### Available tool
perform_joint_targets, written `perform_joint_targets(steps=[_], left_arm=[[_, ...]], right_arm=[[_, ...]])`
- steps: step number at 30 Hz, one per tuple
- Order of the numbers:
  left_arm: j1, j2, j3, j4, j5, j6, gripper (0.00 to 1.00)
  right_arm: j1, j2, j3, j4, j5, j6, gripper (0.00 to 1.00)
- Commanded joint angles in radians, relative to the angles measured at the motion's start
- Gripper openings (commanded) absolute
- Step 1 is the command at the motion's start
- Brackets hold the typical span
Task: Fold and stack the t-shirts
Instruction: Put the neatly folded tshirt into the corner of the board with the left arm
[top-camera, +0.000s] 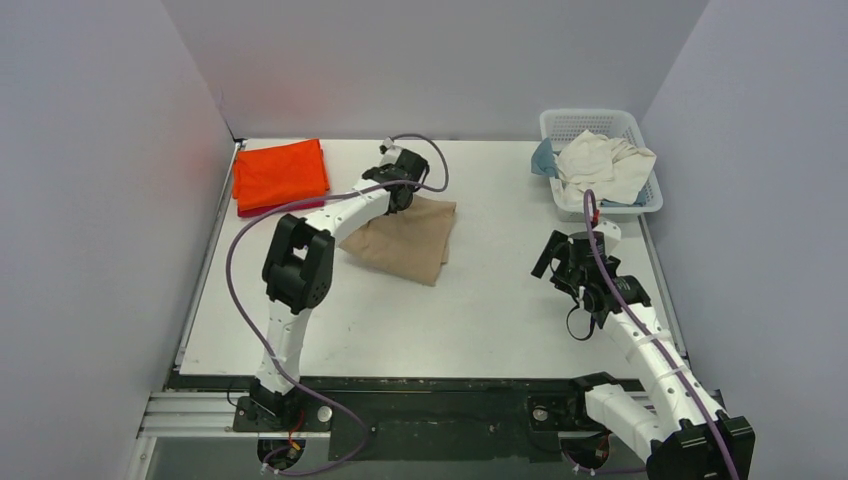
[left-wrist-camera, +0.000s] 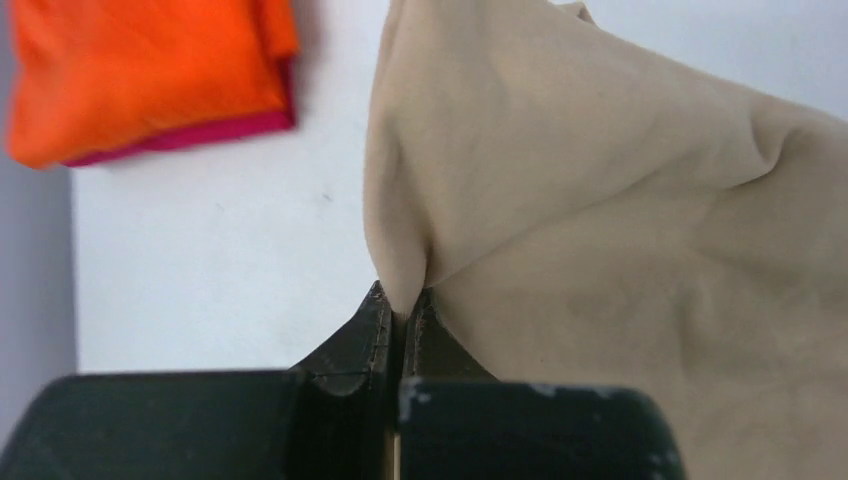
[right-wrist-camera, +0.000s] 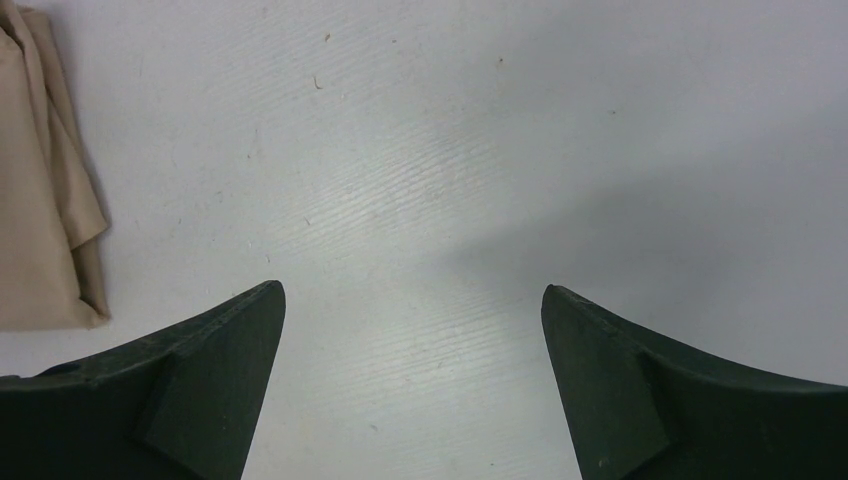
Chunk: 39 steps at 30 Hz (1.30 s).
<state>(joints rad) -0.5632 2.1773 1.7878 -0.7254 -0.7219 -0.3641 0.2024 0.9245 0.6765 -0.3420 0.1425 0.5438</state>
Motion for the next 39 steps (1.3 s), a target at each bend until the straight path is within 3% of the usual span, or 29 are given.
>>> perform_joint_targets(steps=[1, 5, 19, 27, 39], left_arm=[[0.044, -0.025, 0.130, 0.123, -0.229, 0.224, 0.00], [0.104, -0.002, 0.207, 0.227, -0.268, 0.407, 0.00], [0.333, 0.195, 0.643, 0.451, -0.204, 0.762, 0.00], [0.364, 0.152, 0.656, 0.498, -0.132, 0.769, 0.00], [0.406, 0.056, 0.638, 0.380, -0.043, 0.671, 0.00]], right_arm=[[-0.007, -0.019, -0.024, 0.046, 0.021, 0.000, 0.95], [-0.007, -0.024, -0.037, 0.068, 0.034, 0.006, 0.94], [-0.005, -0.021, -0.067, 0.128, 0.064, 0.009, 0.92], [-0.005, -0.009, -0.060, 0.123, 0.069, 0.009, 0.91], [-0.004, 0.011, -0.058, 0.119, 0.080, 0.011, 0.91]])
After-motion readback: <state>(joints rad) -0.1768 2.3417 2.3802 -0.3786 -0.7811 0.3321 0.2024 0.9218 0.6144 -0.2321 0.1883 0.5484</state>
